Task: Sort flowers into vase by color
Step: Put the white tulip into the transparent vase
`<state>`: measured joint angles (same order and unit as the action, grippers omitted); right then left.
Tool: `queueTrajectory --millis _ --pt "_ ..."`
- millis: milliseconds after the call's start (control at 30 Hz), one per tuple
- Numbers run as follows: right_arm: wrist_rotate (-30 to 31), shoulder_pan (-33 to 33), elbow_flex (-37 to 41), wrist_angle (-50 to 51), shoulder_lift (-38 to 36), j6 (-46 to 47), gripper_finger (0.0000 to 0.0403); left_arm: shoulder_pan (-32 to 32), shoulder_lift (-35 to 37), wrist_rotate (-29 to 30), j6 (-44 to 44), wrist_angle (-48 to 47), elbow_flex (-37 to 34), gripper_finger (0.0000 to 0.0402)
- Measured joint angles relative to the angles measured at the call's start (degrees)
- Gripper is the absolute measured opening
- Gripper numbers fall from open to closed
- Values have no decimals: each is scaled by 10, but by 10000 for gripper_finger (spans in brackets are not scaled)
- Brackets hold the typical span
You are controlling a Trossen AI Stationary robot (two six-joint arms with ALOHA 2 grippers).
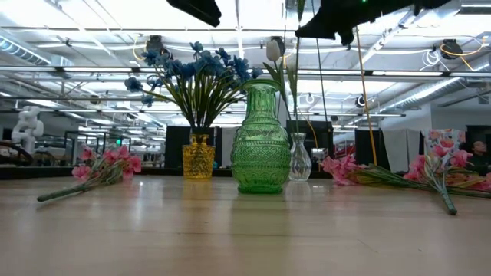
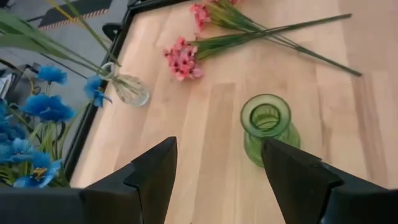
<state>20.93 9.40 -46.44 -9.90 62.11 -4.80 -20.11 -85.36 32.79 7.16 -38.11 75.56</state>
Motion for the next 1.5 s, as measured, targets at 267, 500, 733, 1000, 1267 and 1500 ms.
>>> queueTrajectory --millis 267,500,733,1000,1267,1500 --pt "-39 57 4 9 0 -1 0 -1 19 -22 -1 -13 -1 239" --pt "-63 75 81 -100 -32 20 0 -30 98 -18 3 13 -59 239" --pt "-43 92 138 -166 -45 30 0 -26 179 -15 -15 79 -135 239" --pt "-13 98 143 -194 -36 16 0 -23 202 -13 -15 87 -153 239" --pt "-12 117 142 -194 -24 11 0 -21 202 -27 -18 90 -153 239" --pt "-16 129 142 -211 13 23 0 -21 202 -29 -19 91 -153 239"
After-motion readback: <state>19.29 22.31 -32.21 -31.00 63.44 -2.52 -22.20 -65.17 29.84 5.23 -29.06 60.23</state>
